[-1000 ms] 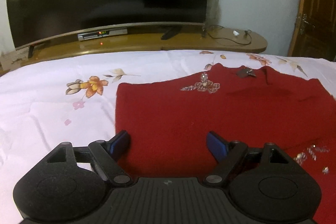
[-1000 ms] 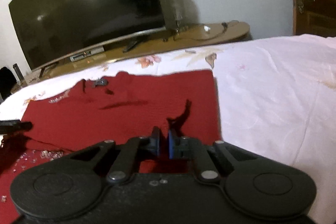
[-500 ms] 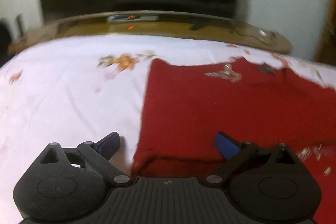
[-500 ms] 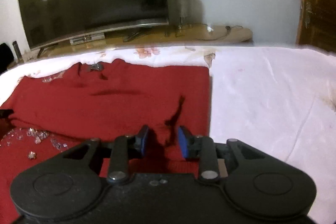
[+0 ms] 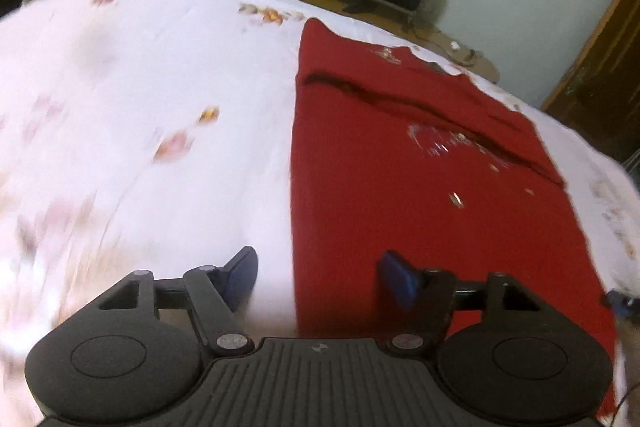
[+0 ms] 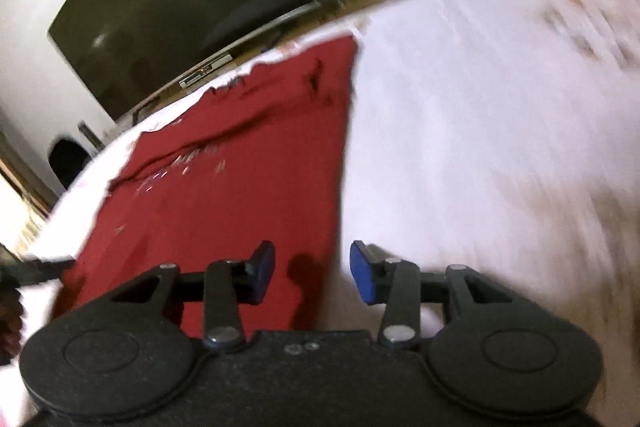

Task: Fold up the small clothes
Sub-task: 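Release the sweater with both grippers and move them toward the hem, then grasp the sweater hem with both grippers and lift it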

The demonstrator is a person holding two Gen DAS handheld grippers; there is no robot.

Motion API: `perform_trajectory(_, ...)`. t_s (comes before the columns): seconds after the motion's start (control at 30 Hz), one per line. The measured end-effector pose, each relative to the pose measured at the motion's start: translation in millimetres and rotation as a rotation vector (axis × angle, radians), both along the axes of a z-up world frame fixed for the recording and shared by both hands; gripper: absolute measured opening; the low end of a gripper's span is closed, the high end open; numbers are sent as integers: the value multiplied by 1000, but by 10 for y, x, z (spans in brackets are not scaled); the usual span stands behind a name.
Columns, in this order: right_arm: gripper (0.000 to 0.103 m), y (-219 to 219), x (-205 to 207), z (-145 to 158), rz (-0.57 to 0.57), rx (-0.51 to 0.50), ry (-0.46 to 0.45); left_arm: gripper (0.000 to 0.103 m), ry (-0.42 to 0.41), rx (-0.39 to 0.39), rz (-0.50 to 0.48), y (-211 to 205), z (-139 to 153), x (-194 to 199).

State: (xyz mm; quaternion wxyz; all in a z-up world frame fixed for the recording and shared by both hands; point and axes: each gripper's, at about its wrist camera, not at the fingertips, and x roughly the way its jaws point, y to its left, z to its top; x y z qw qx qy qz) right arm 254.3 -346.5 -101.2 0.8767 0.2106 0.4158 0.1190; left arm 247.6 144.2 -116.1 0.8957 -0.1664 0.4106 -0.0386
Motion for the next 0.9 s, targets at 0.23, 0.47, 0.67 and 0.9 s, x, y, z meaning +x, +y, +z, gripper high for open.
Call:
perform_trajectory(0.23,42,-70,-799,-113,-118,308,131,69,20,-284,-68,154,-149,-668)
perform_trajectory(0.47,41,303,-954,-220,-108,404,158,69,18,-562,-66,137,-468,-994)
perform_trajectory(0.67,6,302,-783,-353,-152,428,196,26,35,-556,-66,50,-619,-792)
perform_trajectory(0.9,5,402,-963,52,-90,292,39,3,-115,-554,-30,181,-367,-1009)
